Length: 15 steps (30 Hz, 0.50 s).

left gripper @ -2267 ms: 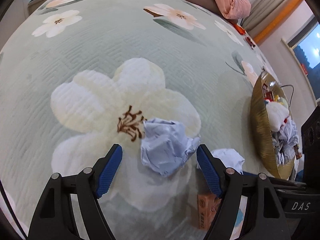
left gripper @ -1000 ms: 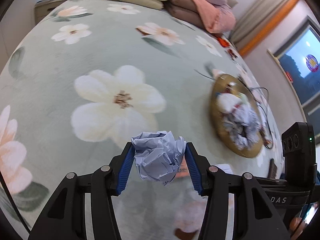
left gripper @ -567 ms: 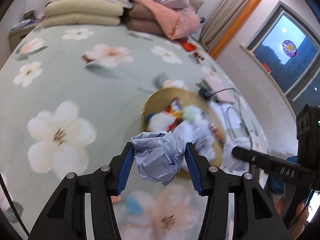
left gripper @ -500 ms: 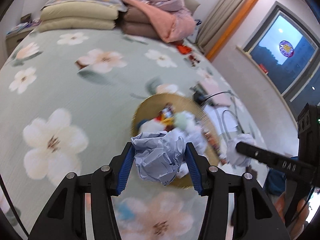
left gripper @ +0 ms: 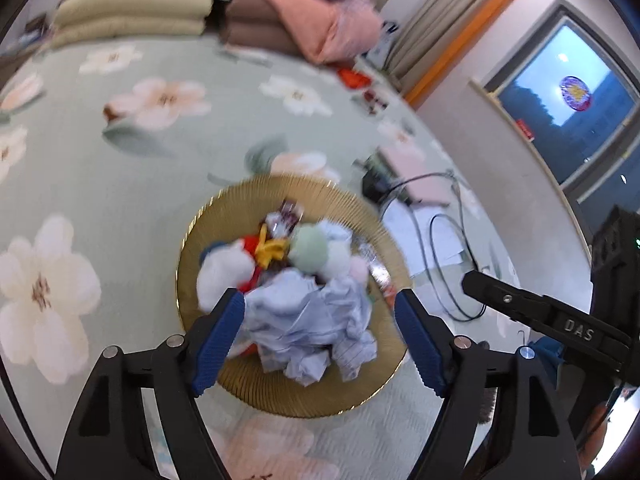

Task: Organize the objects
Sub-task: 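Carry both paper balls to the plate and release them, then grasp pink card box with left gripper while right gripper grasps blue gummy figure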

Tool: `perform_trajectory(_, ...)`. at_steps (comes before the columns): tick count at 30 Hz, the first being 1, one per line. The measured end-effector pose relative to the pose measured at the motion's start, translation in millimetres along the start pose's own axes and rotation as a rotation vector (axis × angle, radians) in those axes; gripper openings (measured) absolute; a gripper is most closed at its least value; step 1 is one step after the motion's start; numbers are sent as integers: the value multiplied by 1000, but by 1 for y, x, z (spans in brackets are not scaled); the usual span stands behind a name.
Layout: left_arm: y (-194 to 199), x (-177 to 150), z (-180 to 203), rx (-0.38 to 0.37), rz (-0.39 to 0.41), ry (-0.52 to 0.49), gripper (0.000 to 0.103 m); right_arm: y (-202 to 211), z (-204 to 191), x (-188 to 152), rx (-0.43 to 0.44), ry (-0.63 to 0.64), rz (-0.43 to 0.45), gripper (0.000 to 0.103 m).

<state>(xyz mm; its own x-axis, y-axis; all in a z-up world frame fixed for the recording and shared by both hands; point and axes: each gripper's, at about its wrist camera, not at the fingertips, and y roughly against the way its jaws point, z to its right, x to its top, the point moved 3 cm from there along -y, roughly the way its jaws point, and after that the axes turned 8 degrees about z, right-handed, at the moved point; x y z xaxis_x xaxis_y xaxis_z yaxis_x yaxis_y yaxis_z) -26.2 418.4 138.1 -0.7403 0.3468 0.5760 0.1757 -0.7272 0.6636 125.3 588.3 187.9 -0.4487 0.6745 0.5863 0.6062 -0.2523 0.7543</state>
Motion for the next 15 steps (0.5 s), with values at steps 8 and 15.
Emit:
perform_trajectory(8,16,-25,-35,62,-53,56,76,-6,13,-26,-12,-28,-52,54)
perform_trajectory(15,63,-37,-95,179,-12,147,76,-6,-9,-51,26,-14,-92,54)
